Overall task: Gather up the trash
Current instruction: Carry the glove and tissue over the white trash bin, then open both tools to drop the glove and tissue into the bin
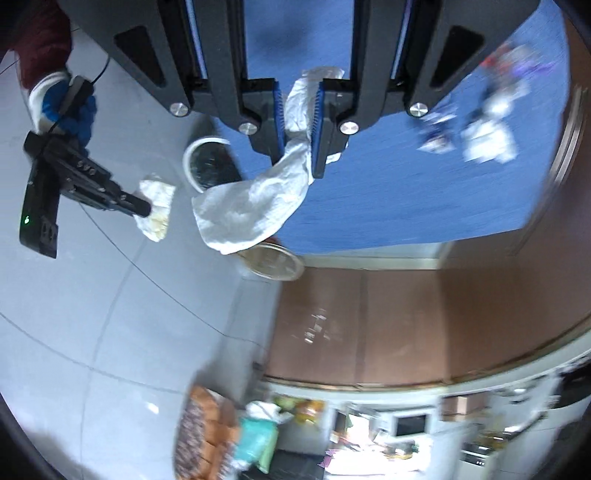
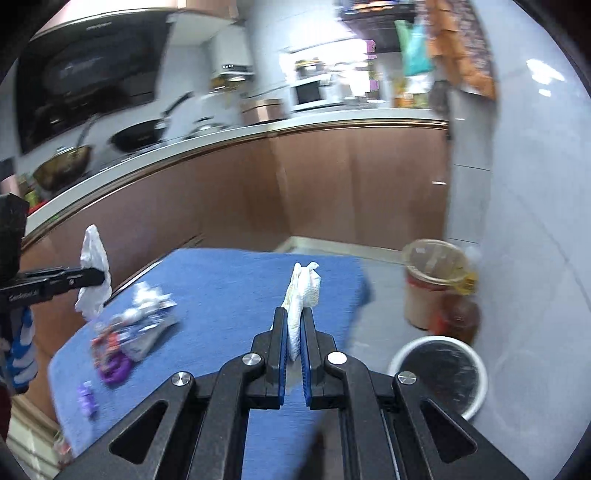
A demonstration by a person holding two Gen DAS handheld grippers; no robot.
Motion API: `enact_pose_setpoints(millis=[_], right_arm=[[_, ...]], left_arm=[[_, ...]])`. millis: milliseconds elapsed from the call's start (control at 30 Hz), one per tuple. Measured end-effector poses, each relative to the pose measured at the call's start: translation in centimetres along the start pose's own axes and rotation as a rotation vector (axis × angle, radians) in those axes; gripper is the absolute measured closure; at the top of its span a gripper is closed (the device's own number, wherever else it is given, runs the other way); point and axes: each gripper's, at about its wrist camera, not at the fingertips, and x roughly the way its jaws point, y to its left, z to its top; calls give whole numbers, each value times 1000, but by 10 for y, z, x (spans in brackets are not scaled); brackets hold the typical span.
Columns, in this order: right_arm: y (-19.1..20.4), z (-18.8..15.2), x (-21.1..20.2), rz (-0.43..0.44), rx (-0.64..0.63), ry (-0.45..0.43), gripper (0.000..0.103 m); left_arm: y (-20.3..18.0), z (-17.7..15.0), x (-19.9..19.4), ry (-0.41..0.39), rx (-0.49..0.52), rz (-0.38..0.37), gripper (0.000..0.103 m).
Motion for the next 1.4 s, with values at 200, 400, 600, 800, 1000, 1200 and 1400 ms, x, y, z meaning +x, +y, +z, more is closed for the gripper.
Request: enact_pose_setpoints(millis=[200,400,600,800,1000,1200,1400], right_arm=[[-78,-20,20,-181,106,15,96],[-151,-47,61,-293,212,79,96],[-198,-66,105,-338,265,142,94],[-228,-77,145,-371,280,207,94],[-242,-91,166,-392,286,259,89],[-247,-100,171,-414,291,285,65],[-232,-94,158,-414,289,256,53]], left_arm=[[-70,36,118,131,36,-104,91],[-123,55,240,262,53,-159,91],[-147,50,341,379,-20,-182,89],[-159,45,400,437,-76,-211,86],[-160,42,418,447,-93,-169,49],[-155,40,417,441,-130,-195,48],[-146,53,367,333,-132,-180,48]])
